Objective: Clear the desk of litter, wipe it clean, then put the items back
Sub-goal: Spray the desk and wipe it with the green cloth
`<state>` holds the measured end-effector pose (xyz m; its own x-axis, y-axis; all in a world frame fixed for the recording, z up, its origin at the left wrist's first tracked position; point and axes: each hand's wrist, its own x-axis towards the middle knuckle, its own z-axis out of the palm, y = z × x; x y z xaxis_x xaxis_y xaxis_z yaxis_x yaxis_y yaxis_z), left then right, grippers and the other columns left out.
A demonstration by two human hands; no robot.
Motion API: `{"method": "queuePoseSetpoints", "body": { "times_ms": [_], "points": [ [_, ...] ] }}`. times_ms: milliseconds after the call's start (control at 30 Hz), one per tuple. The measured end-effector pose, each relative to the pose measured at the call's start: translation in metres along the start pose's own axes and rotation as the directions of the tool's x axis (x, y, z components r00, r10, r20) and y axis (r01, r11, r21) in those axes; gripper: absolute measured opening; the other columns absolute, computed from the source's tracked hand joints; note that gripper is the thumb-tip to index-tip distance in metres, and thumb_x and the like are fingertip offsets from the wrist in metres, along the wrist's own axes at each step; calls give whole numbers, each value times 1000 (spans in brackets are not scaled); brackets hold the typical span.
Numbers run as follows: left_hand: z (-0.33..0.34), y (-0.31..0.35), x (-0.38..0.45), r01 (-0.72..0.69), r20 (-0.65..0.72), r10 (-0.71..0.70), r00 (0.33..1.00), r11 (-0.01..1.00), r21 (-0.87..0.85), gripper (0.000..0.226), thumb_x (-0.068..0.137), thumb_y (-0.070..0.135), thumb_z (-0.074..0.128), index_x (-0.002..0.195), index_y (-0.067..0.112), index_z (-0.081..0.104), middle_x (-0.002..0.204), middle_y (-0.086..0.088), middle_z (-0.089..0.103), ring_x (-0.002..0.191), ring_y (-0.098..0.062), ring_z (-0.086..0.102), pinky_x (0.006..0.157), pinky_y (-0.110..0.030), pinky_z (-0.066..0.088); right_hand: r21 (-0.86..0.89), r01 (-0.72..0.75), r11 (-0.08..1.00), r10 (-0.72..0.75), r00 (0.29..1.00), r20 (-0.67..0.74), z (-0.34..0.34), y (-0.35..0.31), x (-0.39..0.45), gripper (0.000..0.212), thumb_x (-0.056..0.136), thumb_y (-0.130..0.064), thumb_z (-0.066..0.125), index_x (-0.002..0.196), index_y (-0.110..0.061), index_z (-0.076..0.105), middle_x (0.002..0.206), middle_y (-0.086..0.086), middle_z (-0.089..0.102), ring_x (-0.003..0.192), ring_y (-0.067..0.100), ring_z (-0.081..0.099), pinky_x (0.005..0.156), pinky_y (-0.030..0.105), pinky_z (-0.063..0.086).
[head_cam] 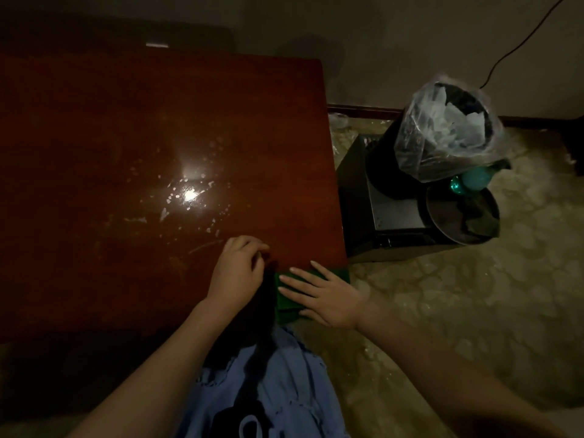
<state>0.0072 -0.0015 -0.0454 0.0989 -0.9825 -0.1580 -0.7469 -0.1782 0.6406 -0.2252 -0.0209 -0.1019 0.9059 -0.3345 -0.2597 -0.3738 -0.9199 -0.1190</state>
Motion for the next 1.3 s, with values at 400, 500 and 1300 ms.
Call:
{"method": "queuePoseSetpoints", "body": {
  "times_ms": [400, 500, 1300],
  "points": [
    [-16, 6, 120, 135, 2, -135, 991, 991, 0, 28, 91, 6, 52, 116, 9, 64, 116, -4, 58, 114, -19, 44, 94, -21, 31, 55, -237, 970, 238, 971, -23, -59, 181, 114, 57, 99, -45, 14, 151, -23, 5, 157, -3, 3, 145, 18, 5, 117, 48, 7],
    [-19, 12, 159, 172, -40, -172, 984, 985, -3, 30, 91, 7, 53, 119, 8, 62, 118, -6, 56, 115, -20, 43, 97, -26, 33, 28, -272, 962, 272, 962, -10, -78, 230, 150, 59, 95, -48, 3, 149, -25, -5, 155, -5, -8, 146, 16, -2, 116, 45, -1],
    [-30, -4, 241, 340, 105, -376, 921, 905, 255, 71, 97, 40, 44, 152, 19, 6, 159, -7, -13, 145, -25, -15, 116, -47, -6, 89, -441, 893, 448, 891, -78, -136, 347, 307, 57, 101, -49, 19, 152, -32, 2, 161, -6, 1, 148, 23, -1, 116, 52, 0]
  ]
}}
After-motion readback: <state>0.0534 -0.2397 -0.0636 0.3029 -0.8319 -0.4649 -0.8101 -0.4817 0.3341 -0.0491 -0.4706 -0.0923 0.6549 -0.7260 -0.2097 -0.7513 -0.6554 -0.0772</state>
